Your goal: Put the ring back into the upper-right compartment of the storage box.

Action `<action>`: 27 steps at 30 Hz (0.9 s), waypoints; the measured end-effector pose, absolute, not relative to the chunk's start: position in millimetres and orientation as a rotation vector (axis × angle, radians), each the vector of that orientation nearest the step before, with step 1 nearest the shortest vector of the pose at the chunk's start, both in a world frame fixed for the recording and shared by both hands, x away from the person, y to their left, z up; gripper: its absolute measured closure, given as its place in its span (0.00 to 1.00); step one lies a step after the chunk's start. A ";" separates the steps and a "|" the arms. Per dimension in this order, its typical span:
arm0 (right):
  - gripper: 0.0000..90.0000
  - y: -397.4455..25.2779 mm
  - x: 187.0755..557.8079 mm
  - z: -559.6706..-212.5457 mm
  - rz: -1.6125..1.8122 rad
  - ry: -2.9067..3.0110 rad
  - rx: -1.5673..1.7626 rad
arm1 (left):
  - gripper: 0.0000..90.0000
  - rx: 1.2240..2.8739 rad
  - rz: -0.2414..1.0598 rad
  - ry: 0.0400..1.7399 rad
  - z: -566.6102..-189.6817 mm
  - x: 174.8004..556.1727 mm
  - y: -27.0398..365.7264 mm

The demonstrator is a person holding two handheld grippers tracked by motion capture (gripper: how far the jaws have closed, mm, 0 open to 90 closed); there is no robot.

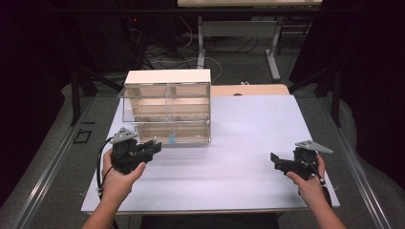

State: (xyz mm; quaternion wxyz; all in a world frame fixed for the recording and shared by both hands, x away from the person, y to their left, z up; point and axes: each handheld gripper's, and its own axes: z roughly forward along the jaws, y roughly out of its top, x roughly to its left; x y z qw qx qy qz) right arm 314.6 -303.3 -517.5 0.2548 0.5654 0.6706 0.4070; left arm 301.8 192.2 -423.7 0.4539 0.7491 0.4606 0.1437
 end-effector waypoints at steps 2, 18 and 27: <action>0.00 -303.4 314.6 -517.5 1.105 1.821 1.538 | 0.79 1.839 0.358 1.135 -422.4 302.6 190.2; 0.00 -303.8 314.5 -517.2 1.107 1.820 1.533 | 0.79 1.821 0.362 1.111 -408.9 310.4 177.2; 0.00 -303.7 314.7 -517.2 1.110 1.816 1.530 | 0.79 1.815 0.354 1.103 -404.8 317.5 170.0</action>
